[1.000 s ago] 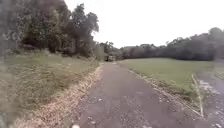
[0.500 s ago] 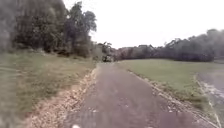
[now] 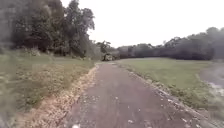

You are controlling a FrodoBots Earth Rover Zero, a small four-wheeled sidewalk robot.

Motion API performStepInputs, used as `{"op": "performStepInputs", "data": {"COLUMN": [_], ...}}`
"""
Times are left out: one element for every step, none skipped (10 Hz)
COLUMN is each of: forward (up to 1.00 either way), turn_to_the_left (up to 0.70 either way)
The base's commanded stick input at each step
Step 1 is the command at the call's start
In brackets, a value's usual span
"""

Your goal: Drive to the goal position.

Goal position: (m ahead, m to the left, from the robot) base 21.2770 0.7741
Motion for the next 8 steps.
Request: {"op": "performStepInputs", "data": {"forward": [0.7, 0.7, 0.7, 0.7, 0.7, 0.7, 0.7, 0.7], "turn_to_the_left": [-0.35, -0.34, -0.29, -0.24, -0.13, -0.02, 0.0, 0.0]}}
